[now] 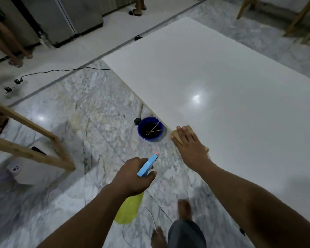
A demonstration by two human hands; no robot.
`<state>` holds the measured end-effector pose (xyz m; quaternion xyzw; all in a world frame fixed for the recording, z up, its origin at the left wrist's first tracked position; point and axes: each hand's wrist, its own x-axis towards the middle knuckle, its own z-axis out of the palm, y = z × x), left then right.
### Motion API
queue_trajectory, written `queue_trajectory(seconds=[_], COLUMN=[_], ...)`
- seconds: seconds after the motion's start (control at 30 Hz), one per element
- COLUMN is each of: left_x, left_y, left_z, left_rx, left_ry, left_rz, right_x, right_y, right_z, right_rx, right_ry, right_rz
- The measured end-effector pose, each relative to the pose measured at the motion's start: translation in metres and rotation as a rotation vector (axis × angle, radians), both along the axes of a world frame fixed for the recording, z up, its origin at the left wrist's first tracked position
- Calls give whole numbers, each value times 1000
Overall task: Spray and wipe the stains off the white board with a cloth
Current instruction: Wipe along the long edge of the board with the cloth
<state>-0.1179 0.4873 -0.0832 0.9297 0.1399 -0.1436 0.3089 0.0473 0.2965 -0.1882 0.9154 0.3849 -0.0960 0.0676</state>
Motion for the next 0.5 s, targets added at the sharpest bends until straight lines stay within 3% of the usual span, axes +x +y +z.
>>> queue_trajectory(seconds=[0.5], left_x=[-62], left_y=[-197], left_z=[7], left_rx=[-45], left_ry=[-18], left_rz=[-175], right_x=[-152], right_y=[-240], right_z=[1], right_rx=[49], right_ry=[-61], right_rz=[-102])
